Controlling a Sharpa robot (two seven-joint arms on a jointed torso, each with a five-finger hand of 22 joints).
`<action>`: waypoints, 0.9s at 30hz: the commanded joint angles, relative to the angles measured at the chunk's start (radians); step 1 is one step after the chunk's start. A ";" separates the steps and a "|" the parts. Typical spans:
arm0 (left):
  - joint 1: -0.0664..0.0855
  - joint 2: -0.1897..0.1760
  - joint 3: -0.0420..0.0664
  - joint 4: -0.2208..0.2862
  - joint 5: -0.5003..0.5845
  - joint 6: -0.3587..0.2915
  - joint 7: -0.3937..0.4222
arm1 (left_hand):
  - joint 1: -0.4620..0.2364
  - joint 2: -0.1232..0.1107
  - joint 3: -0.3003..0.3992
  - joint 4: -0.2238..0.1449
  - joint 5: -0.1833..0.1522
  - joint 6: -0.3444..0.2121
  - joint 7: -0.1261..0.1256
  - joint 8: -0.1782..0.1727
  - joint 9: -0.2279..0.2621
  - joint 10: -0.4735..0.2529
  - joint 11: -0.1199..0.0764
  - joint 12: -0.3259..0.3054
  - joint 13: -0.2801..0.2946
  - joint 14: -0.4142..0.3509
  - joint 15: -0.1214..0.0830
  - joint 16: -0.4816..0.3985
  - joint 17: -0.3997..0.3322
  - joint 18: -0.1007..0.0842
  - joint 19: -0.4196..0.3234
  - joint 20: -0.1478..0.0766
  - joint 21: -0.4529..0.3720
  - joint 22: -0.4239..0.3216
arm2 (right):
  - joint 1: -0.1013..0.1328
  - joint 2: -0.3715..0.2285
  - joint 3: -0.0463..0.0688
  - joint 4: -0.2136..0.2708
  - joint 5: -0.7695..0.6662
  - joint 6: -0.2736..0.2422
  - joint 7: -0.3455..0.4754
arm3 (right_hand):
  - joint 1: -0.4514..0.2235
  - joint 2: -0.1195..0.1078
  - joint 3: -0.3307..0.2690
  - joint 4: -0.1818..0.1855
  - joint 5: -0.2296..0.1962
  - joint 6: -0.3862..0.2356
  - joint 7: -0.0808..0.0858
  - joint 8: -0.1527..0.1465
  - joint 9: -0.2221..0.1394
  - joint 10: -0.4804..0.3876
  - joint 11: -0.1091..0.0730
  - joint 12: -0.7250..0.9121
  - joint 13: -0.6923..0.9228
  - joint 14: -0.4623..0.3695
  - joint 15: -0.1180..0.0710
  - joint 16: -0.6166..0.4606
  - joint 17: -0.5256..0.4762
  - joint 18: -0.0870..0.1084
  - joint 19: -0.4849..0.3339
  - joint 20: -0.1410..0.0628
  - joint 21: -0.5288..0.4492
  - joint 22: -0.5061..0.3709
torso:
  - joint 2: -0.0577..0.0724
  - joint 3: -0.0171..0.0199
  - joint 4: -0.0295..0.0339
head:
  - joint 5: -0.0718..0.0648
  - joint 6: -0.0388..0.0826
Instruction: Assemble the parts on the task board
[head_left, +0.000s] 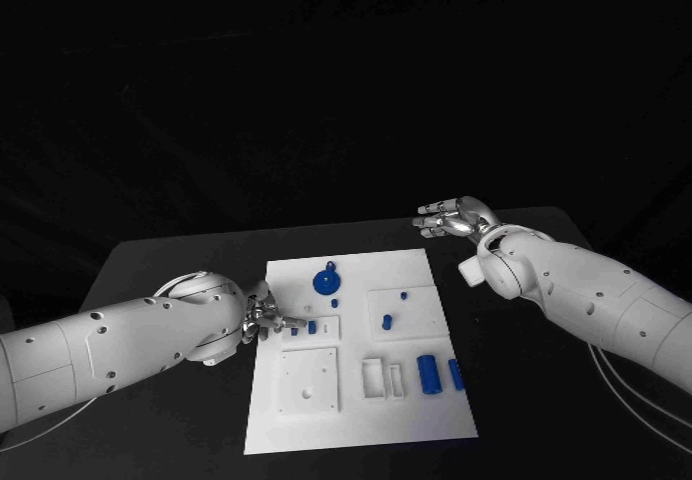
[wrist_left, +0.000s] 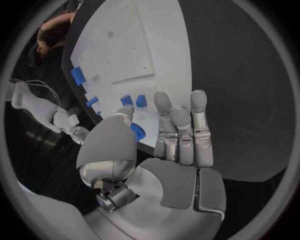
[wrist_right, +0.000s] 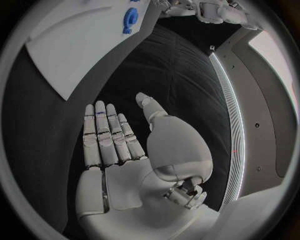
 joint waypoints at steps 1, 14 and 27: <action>0.001 -0.005 0.010 0.004 0.040 -0.038 0.017 | 0.005 0.048 0.022 -0.004 0.047 -0.003 0.004 -0.010 -0.006 -0.011 0.005 -0.010 -0.004 -0.005 0.010 -0.010 -0.005 -0.010 -0.005 0.006 -0.010 0.016 | -0.001 0.000 0.001 0.002 0.000 0.012 0.008 | -0.005 0.001 0.000 0.003 0.006 -0.002 -0.001 -0.004 -0.001 -0.004 -0.002 -0.004 -0.002 -0.008 0.002 -0.005 -0.002 -0.015 -0.003 0.001 0.001 -0.001 | 0.000 0.0003 0.0009 | -0.001 0.002; 0.005 -0.026 0.067 0.005 0.223 -0.133 0.186 | 0.160 0.185 -0.038 -0.176 0.228 -0.050 0.066 -0.151 -0.363 -0.101 0.050 -0.104 -0.121 -0.062 0.049 -0.062 -0.072 0.003 -0.015 0.042 -0.121 0.005 | -0.005 -0.001 0.001 0.000 0.000 0.012 0.008 | -0.005 0.001 0.000 0.003 0.006 -0.002 -0.001 -0.004 -0.001 -0.004 -0.002 -0.004 -0.002 -0.008 0.002 -0.005 -0.002 -0.015 -0.003 0.001 0.001 -0.001 | -0.001 0.0002 -0.0002 | 0.001 0.008; 0.008 0.012 0.070 -0.032 0.134 -0.261 0.506 | 0.467 0.174 0.032 -0.472 0.081 0.155 0.098 -0.366 -0.720 -0.095 0.097 -0.495 -0.555 -0.085 0.083 -0.119 -0.133 0.041 -0.040 0.075 -0.148 0.024 | -0.005 -0.004 0.001 0.000 0.001 0.011 0.008 | -0.005 0.003 -0.003 0.004 0.007 0.001 -0.002 -0.004 -0.001 -0.003 -0.003 -0.004 -0.002 -0.008 0.001 -0.005 -0.002 -0.015 -0.001 0.000 0.001 -0.001 | 0.000 -0.0003 0.0001 | -0.001 0.015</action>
